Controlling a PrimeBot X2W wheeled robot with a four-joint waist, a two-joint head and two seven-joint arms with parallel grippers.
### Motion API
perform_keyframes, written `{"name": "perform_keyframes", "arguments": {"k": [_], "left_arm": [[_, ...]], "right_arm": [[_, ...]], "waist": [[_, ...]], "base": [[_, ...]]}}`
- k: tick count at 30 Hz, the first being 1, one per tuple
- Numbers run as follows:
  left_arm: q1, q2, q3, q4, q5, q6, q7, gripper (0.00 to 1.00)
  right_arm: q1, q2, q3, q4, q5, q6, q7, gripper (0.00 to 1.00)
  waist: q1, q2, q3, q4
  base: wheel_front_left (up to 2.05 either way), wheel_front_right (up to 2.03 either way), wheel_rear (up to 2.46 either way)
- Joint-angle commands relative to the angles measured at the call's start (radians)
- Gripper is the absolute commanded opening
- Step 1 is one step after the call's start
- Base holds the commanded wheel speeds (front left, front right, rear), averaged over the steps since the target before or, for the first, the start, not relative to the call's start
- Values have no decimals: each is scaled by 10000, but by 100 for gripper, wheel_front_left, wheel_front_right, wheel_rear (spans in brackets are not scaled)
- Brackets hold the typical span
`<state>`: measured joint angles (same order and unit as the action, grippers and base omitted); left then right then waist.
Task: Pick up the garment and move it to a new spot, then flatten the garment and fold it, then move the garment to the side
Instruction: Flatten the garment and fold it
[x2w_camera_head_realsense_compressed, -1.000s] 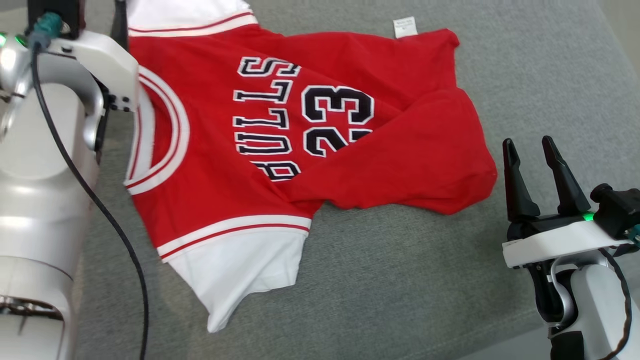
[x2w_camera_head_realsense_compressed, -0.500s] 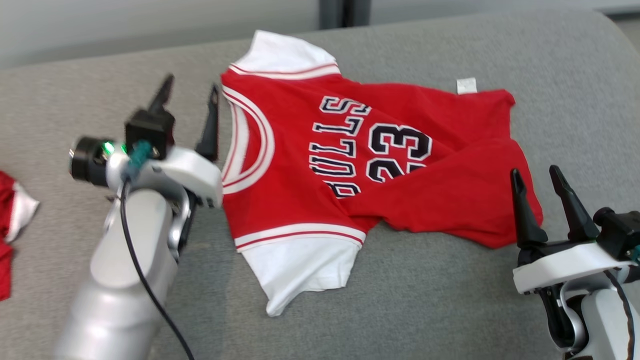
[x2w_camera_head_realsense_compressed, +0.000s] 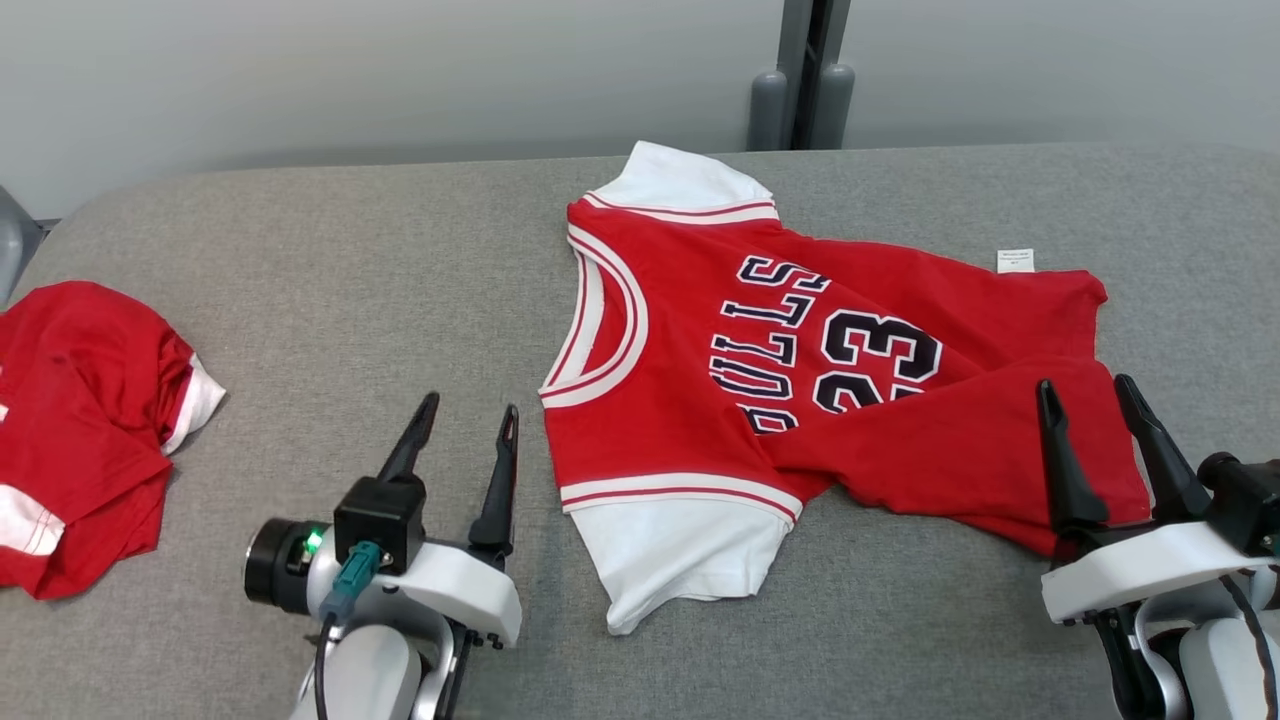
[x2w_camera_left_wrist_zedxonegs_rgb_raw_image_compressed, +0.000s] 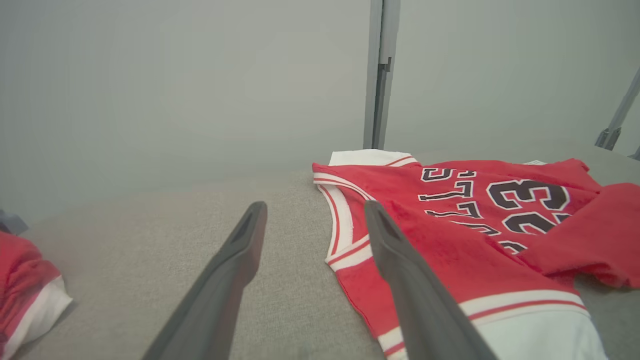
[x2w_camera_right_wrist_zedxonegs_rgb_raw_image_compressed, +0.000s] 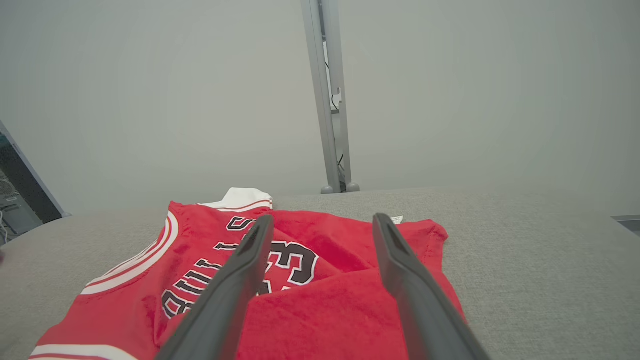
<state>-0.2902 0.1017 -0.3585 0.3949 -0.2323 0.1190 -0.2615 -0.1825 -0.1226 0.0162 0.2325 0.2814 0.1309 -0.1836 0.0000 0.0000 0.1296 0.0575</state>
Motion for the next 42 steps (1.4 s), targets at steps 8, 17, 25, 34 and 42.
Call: {"name": "perform_keyframes", "arguments": {"k": [8,17,25,34,42], "left_arm": [[698,-283,-498,-120,-538,-205,209,100],[65,-372,-529,919,-1022,-186,725,100],[-789,-430,-375,2418,-1533,-368,782,100],[-1501,-448,-555,3979,-1550,-311,692,100],[-1952,-455,-600,4352,-1587,-484,248,0]], "right_arm": [[44,4,-49,-331,-60,-4,219,100],[-149,36,129,-220,66,-4,120,100],[-339,38,219,-72,102,-4,-23,100],[-497,17,215,64,162,-4,-162,100],[-535,44,181,153,158,-4,-254,100]], "waist": [[0,0,29,111],[0,0,313,-434],[0,0,723,-1091],[0,0,973,-1398],[0,0,1026,-1347]], "base": [[0,0,0],[0,0,0],[0,0,0],[0,0,0],[0,0,0]]}}
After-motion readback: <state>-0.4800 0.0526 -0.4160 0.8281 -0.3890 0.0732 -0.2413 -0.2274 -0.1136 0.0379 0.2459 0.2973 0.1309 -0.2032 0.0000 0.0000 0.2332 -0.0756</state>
